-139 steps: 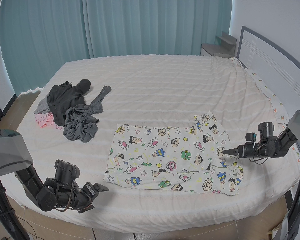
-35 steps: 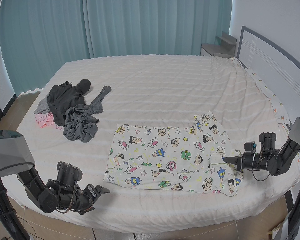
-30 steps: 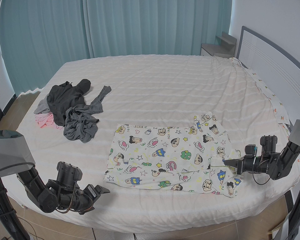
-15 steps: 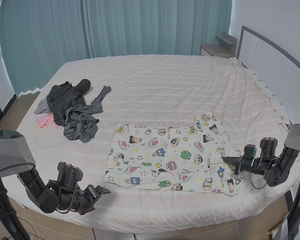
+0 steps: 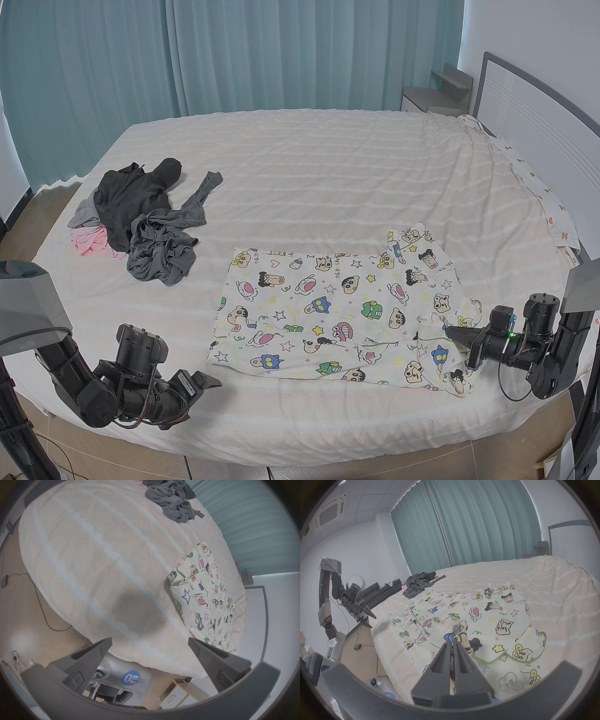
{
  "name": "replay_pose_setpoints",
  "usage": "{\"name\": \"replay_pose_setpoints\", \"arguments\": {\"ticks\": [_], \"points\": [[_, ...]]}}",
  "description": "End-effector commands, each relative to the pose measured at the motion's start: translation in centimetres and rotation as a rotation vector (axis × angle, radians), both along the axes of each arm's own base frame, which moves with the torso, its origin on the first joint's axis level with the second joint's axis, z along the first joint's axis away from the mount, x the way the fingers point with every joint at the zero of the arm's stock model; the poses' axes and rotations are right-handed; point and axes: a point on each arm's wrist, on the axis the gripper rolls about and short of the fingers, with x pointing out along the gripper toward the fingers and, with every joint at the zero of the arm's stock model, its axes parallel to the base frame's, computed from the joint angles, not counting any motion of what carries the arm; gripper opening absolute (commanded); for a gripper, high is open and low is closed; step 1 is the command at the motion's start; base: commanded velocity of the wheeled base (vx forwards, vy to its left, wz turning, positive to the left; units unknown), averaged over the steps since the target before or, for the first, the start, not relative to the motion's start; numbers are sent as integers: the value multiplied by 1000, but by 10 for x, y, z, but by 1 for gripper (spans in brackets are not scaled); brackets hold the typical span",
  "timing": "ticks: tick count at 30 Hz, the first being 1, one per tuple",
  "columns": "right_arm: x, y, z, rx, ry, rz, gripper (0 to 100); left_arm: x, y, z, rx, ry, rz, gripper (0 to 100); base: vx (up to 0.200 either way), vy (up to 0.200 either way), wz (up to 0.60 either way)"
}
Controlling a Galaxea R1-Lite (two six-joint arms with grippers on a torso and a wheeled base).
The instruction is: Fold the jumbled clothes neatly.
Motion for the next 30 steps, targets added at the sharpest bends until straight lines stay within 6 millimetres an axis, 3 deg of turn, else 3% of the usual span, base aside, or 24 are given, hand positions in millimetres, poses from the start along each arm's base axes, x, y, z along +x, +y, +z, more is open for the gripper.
{"name": "replay_pose_setpoints", "arguments": {"ticks": [1,8,12,18,30], "points": [[-9,1,-7,-9,20,9,0,-3,-9,1,30,-17,-15,100,0,0,0],[-22,8,-10,-23,53,40,0,-5,-13,0,57,-19,-15,100,0,0,0],[-22,8,-23,-28,99,43,0,-5,-13,0,57,-21,-16,100,0,0,0],[-23,8,-22,-29,98,46,0,-5,-13,0,58,-21,-15,100,0,0,0],[-46,20,-32,-41,201,98,0,-5,-13,-1,58,-20,-15,100,0,0,0]]}}
